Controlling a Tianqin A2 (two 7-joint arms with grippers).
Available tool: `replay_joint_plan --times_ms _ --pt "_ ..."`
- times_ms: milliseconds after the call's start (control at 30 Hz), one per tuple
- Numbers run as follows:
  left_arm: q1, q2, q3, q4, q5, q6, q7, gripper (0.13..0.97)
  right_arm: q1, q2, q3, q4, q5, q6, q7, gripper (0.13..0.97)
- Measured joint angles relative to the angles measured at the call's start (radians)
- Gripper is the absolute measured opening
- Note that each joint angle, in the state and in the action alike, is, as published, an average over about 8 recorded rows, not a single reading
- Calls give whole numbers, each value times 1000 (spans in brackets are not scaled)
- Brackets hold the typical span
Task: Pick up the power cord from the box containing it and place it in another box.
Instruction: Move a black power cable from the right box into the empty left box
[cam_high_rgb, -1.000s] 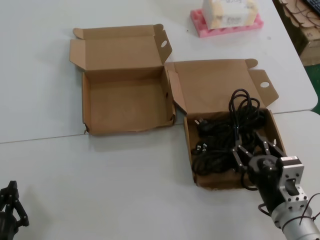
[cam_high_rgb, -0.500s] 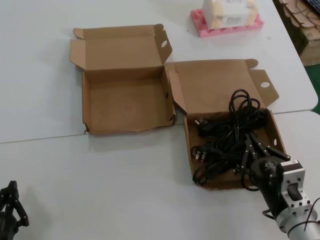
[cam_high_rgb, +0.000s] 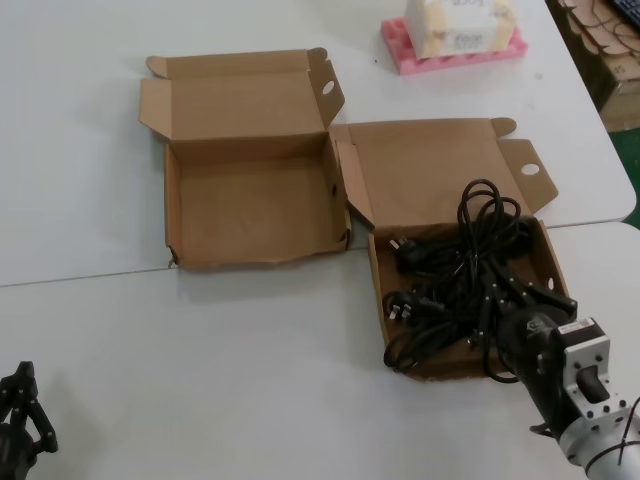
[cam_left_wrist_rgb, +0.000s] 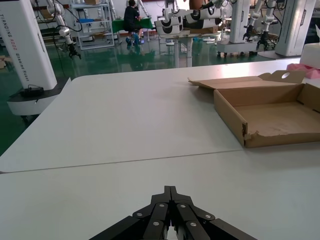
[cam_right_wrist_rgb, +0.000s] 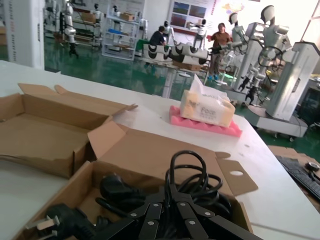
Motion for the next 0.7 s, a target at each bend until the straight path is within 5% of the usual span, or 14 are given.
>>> replay_joint_plan --times_ms 300,533,700 --pt "0 0 0 0 0 0 0 163 -26 54 59 87 59 -116 0 162" --pt "0 0 0 0 0 0 0 163 -44 123 141 167 234 -313 0 161" --pt "0 0 0 0 0 0 0 163 5 229 74 195 369 -337 0 161"
